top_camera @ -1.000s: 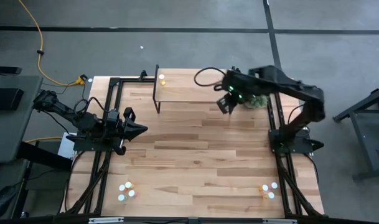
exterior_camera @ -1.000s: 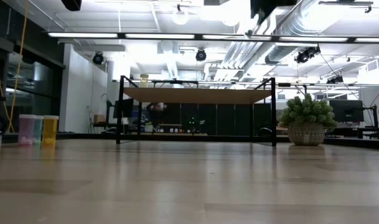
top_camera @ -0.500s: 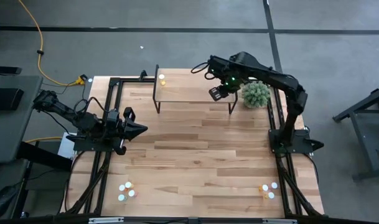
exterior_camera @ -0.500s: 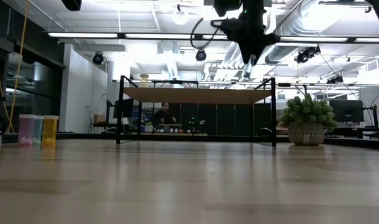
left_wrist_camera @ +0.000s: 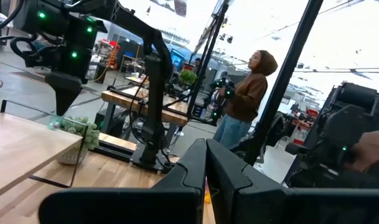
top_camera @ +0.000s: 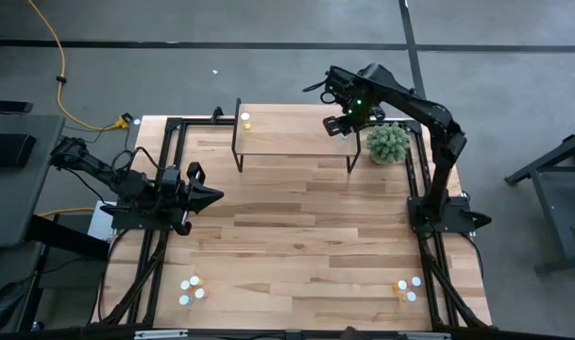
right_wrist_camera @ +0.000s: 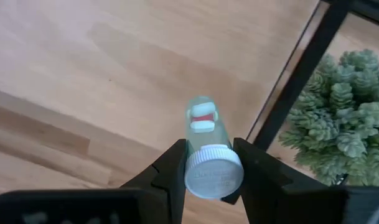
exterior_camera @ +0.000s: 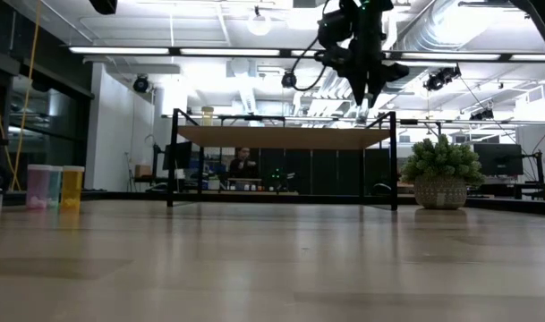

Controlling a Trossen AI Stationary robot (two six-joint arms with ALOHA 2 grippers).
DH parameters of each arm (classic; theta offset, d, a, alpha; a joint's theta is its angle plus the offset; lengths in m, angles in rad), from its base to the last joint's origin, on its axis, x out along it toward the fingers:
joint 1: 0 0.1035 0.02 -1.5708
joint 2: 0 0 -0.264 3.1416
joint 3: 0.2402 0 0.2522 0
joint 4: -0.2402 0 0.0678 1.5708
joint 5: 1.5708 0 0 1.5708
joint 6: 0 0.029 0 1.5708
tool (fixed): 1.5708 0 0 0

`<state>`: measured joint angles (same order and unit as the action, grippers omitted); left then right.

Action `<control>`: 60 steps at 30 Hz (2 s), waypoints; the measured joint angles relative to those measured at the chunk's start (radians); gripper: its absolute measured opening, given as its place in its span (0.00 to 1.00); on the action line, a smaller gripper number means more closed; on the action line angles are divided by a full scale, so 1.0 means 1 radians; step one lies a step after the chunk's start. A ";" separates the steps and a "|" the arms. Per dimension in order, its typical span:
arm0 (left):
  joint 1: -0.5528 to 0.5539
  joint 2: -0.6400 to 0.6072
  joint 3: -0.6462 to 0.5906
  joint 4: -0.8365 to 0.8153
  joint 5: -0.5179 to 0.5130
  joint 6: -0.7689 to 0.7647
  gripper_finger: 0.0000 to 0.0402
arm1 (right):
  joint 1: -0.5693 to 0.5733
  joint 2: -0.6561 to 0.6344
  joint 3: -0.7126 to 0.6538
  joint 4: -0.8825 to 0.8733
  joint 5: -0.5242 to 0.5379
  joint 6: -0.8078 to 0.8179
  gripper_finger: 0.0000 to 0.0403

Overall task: Pick and place medicine bottles onto shelf by color
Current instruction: Put the bottom right blue pill bottle on the shelf

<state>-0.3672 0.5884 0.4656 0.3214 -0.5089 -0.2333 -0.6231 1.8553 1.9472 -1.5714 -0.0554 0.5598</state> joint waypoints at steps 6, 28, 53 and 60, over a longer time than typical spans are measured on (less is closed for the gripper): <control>0.000 0.000 0.000 0.000 0.000 -0.002 0.00 | -0.007 0.000 0.000 0.000 -0.025 0.000 0.27; 0.000 0.000 0.000 0.021 0.001 -0.002 0.00 | -0.007 0.000 0.000 0.000 0.037 0.016 0.27; 0.000 0.000 0.000 0.020 0.007 -0.029 0.00 | -0.012 0.029 0.000 0.001 0.062 0.037 0.41; 0.000 0.000 0.000 0.020 0.007 -0.027 0.00 | -0.012 0.029 0.000 0.000 0.065 0.026 0.45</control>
<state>-0.3672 0.5885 0.4656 0.3416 -0.5014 -0.2603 -0.6350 1.8847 1.9472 -1.5711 0.0092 0.5854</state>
